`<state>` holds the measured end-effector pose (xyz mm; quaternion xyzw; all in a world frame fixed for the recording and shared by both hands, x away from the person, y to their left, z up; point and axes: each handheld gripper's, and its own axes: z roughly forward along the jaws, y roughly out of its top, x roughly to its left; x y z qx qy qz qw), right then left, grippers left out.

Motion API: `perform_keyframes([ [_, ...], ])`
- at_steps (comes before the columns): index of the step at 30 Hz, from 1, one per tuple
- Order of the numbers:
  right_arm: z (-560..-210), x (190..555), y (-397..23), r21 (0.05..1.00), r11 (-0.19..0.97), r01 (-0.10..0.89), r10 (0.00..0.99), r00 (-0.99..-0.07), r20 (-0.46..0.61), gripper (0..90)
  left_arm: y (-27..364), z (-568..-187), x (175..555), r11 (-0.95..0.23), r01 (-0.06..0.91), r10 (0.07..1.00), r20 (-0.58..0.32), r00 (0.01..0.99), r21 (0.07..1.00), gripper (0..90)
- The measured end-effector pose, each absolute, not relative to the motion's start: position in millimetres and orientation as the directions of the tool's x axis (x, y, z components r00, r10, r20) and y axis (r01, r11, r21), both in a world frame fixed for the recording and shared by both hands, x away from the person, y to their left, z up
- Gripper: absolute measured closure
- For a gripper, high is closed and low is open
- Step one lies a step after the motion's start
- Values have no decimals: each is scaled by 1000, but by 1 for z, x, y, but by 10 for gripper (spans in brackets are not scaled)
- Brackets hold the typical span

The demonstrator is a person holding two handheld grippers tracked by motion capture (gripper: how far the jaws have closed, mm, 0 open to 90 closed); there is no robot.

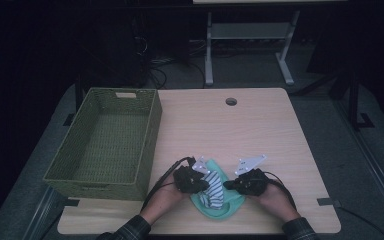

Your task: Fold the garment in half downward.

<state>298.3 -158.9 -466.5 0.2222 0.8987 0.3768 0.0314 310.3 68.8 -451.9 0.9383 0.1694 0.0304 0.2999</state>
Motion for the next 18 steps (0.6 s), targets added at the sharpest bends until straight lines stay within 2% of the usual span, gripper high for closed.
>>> perform_keyframes([
  [11, -465, 283, -159, 683, 624, 379, 422, -899, 113, 898, 48, -451, 333, -772, 270, 341, 17, 940, 576, 844],
  [18, -453, 292, -165, 727, 569, 384, 458, -882, 108, 898, 62, -426, 320, -706, 279, 338, -36, 940, 651, 814],
])
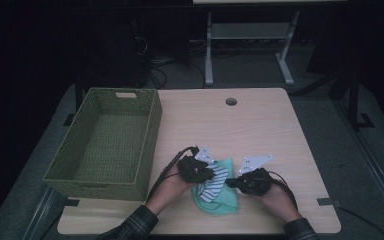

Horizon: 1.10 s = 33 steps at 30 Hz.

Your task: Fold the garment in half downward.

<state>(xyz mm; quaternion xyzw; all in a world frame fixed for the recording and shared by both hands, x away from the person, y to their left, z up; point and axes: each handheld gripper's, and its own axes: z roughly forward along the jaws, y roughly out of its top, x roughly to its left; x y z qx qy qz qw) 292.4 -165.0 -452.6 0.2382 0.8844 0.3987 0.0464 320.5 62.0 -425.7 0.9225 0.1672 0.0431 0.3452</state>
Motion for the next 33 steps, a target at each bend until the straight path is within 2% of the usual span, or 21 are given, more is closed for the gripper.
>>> perform_keyframes([
  [5, -447, 309, -170, 749, 537, 389, 493, -865, 96, 898, 71, -420, 296, -688, 280, 315, -73, 946, 670, 803],
  [11, -453, 323, -168, 734, 534, 419, 517, -849, 107, 898, 71, -440, 286, -737, 283, 298, -81, 951, 613, 797],
  [16, -463, 330, -161, 703, 562, 435, 524, -845, 104, 899, 68, -447, 286, -784, 236, 272, -24, 962, 574, 798],
  [22, -466, 328, -161, 701, 567, 433, 529, -844, 94, 894, 69, -447, 292, -780, 239, 285, -10, 958, 578, 797],
  [28, -456, 321, -177, 747, 499, 439, 547, -828, 121, 844, 75, -437, 301, -759, 253, 299, -23, 954, 600, 736],
  [33, -453, 316, -192, 761, 470, 447, 571, -811, 124, 732, 79, -432, 305, -740, 271, 314, -40, 949, 616, 656],
])
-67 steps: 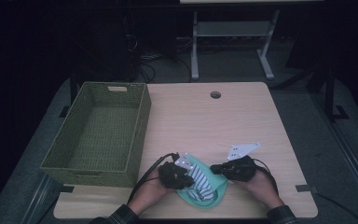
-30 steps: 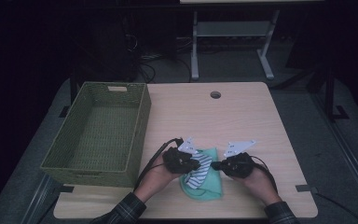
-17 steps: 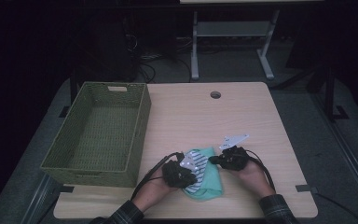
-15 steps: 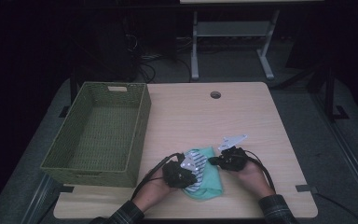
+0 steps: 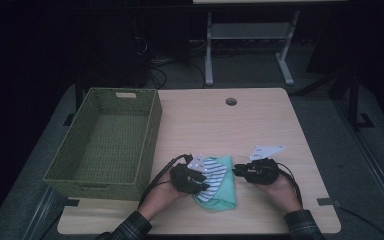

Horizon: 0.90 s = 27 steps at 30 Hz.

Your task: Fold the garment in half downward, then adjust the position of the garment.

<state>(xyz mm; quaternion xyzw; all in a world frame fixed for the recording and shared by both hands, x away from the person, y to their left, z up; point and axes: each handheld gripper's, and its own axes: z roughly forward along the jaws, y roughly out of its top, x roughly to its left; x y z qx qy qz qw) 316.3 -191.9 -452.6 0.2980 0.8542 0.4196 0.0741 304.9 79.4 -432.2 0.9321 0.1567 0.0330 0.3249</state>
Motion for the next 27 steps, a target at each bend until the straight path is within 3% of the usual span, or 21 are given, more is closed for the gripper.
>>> perform_keyframes([
  [7, -461, 310, -207, 747, 464, 476, 609, -784, 122, 489, 84, -427, 312, -740, 277, 312, -52, 949, 612, 497],
  [12, -466, 305, -219, 740, 461, 490, 642, -760, 103, 400, 88, -426, 320, -764, 280, 314, -44, 948, 582, 462],
  [17, -471, 299, -234, 732, 449, 513, 674, -732, 99, 359, 89, -431, 320, -780, 292, 329, -34, 944, 553, 509],
  [21, -473, 294, -250, 732, 434, 525, 703, -705, 89, 336, 89, -436, 320, -792, 298, 336, -28, 942, 533, 599],
  [27, -476, 288, -269, 734, 403, 547, 734, -672, 98, 330, 82, -443, 321, -811, 292, 315, -43, 948, 507, 631],
])
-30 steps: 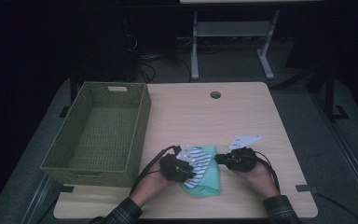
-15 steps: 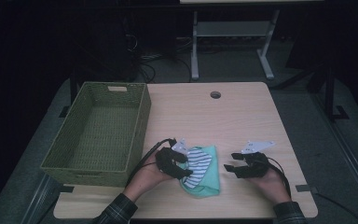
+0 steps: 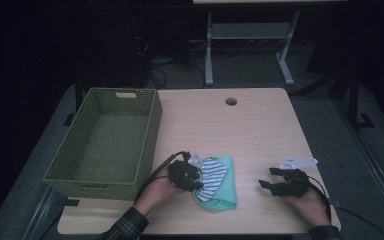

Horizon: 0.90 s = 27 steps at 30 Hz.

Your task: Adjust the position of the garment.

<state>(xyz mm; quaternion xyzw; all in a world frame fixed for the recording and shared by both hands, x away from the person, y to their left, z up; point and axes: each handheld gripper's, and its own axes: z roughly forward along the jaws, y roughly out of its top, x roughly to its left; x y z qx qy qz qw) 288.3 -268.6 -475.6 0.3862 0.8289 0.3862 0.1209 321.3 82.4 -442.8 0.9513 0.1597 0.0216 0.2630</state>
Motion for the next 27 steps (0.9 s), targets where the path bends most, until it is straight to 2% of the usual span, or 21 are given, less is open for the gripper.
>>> perform_keyframes([
  [9, -477, 286, -280, 728, 395, 561, 755, -650, 92, 311, 58, -446, 322, -806, 273, 289, -54, 956, 526, 616],
  [13, -478, 286, -282, 726, 398, 561, 757, -648, 85, 301, 48, -447, 323, -812, 254, 271, -47, 961, 526, 555],
  [15, -478, 286, -282, 728, 396, 560, 758, -646, 84, 295, 44, -447, 323, -821, 242, 259, -40, 965, 518, 484],
  [19, -480, 286, -282, 735, 397, 550, 757, -649, 77, 286, 39, -448, 326, -844, 217, 228, -37, 973, 490, 407],
  [27, -481, 286, -281, 742, 403, 536, 754, -653, 63, 256, 35, -450, 327, -851, 195, 207, -31, 978, 488, 398],
])
